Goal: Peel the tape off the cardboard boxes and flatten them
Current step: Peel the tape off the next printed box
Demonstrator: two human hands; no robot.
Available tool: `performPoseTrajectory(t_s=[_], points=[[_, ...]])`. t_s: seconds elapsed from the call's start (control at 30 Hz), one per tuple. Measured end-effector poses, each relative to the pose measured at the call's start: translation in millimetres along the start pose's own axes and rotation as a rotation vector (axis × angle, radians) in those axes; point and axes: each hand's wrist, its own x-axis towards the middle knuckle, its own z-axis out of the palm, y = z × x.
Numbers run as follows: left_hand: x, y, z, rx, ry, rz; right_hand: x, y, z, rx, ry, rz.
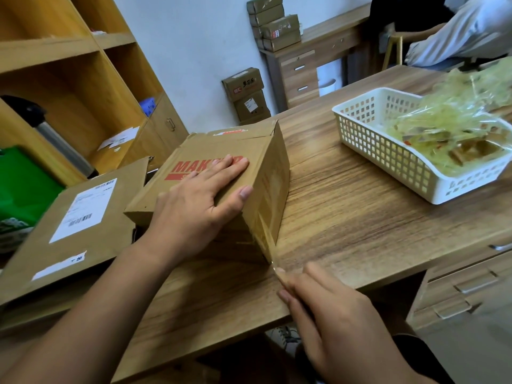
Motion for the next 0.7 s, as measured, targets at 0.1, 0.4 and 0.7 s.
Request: performPoseTrajectory(t_s=[0.1, 0.4, 0.7], points=[[0, -2, 2, 0.009, 0.003, -0.005, -5, 2, -3, -0.04, 0.035, -0.029], [1, 5, 3, 0.009, 0.043, -0.017, 21, 33, -35, -0.033, 0.091, 0.227], [3, 1, 6, 0.02, 0.058, -0.017, 50, 46, -46, 0.223, 0.19, 0.284]])
